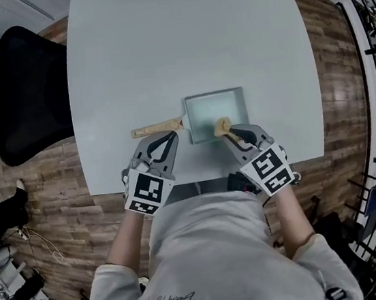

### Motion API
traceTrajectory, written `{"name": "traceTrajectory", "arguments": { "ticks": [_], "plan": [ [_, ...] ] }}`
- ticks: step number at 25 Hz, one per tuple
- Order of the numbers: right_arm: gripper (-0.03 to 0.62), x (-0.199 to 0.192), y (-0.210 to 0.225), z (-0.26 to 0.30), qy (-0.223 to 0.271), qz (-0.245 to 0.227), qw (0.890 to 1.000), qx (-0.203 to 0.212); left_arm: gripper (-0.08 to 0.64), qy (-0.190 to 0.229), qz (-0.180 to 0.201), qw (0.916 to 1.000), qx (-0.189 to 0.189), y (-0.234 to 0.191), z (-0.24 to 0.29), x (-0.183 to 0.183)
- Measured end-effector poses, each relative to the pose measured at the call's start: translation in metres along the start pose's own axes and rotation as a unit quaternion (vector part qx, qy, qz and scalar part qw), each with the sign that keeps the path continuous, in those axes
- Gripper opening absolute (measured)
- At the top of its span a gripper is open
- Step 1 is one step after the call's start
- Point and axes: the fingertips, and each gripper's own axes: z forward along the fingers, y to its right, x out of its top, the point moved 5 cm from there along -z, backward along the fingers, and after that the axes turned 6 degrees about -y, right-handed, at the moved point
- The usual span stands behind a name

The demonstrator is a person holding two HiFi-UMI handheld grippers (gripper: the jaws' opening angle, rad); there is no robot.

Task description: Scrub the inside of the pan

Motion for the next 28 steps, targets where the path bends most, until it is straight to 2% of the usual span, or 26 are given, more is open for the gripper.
{"name": "traceTrajectory", "arguments": {
  "ticks": [4, 6, 8, 12, 16, 18, 20, 24, 28],
  "plan": [
    [0.067, -0.004, -0.005, 0.009, -0.009, -0.001, 1.000, 0.000, 0.014, -0.038, 0.068, 0.9969, -0.004, -0.007, 0.007, -0.017],
    [0.067, -0.005, -0.004, 0.012, -0.011, 0.001, 1.000, -0.002, 0.014, -0.057, 0.102, 0.9931, -0.008, -0.012, 0.014, -0.025],
    [0.067, -0.006, -0.006, 0.013, -0.013, 0.003, 1.000, -0.003, 0.045, -0.081, 0.137, 0.9870, -0.020, -0.015, 0.020, -0.035],
    [0.067, -0.005, -0.008, 0.014, -0.017, 0.003, 1.000, -0.005, 0.112, -0.132, 0.202, 0.9686, -0.060, -0.021, 0.033, -0.048],
    [0.067, -0.010, -0.011, 0.017, -0.027, 0.003, 1.000, -0.004, 0.175, -0.190, 0.268, 0.9382, -0.108, -0.021, 0.048, -0.064],
    [0.067, -0.012, -0.011, 0.020, -0.035, -0.003, 0.999, -0.004, 0.185, -0.208, 0.284, 0.9283, -0.120, -0.023, 0.055, -0.069],
    [0.067, -0.014, -0.010, 0.023, -0.045, -0.021, 0.999, -0.009, 0.192, -0.220, 0.287, 0.9231, -0.130, -0.025, 0.061, -0.072],
    [0.067, -0.016, -0.007, 0.032, -0.066, -0.067, 0.996, -0.011, 0.199, -0.245, 0.288, 0.9147, -0.142, -0.024, 0.070, -0.081],
    [0.067, -0.013, -0.006, 0.040, -0.077, -0.097, 0.992, -0.003, 0.198, -0.258, 0.292, 0.9102, -0.140, -0.023, 0.071, -0.089]
  ]
}}
